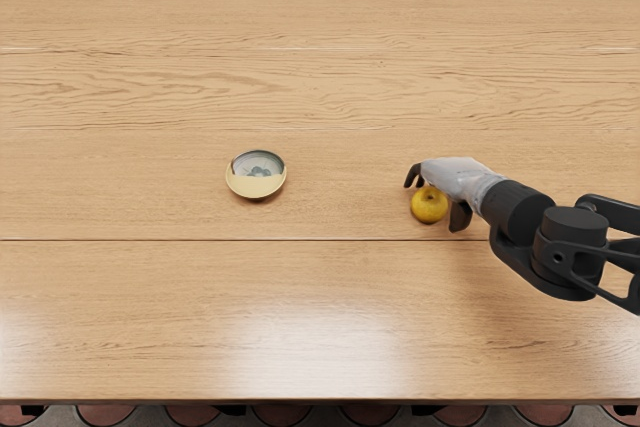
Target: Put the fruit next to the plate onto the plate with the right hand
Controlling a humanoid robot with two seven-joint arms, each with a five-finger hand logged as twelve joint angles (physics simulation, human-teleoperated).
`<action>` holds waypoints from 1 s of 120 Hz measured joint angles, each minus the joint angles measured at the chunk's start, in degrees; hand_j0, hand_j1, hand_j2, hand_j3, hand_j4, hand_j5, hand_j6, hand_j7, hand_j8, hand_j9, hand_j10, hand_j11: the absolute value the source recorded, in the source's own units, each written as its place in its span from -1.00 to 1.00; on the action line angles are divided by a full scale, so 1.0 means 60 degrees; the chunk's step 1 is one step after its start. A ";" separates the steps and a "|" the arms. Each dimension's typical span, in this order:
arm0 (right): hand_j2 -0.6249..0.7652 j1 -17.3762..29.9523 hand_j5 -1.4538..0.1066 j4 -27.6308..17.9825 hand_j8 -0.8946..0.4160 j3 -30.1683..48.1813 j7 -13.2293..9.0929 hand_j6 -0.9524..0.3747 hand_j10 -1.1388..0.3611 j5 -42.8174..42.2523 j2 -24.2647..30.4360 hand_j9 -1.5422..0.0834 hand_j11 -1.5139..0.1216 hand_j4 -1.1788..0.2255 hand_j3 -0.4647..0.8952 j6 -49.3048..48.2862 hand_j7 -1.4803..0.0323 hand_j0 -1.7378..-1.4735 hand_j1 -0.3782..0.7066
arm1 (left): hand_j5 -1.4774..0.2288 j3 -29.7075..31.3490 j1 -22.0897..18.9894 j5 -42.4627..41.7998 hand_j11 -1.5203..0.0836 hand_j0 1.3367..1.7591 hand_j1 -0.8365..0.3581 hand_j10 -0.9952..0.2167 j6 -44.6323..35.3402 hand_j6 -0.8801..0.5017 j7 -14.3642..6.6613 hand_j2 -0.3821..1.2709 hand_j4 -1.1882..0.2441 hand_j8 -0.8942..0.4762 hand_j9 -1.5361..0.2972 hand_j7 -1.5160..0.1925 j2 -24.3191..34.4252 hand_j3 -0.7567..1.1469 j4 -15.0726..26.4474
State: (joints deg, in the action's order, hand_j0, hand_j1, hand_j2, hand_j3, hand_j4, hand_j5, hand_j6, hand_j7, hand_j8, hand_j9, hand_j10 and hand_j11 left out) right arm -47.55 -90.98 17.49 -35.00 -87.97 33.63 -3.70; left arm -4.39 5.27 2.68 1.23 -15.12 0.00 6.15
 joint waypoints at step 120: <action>-0.13 0.0075 -0.15 0.0114 -0.16 -0.0020 -0.0012 -0.15 -0.24 -0.0072 -0.0326 -0.10 -0.15 -0.25 -0.32 -0.0005 -0.12 -0.29 0.20 | 0.71 -0.0003 0.0000 0.0001 0.87 0.52 0.95 0.62 0.0000 0.25 0.0001 -0.53 0.64 0.28 0.65 0.75 0.0000 -0.21 0.0000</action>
State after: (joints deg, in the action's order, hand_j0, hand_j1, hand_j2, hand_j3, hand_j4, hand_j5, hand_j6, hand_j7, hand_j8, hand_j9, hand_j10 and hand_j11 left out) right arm -47.10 -90.30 17.37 -35.07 -88.40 31.68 -3.73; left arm -4.41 5.27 2.69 1.23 -15.11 0.00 6.16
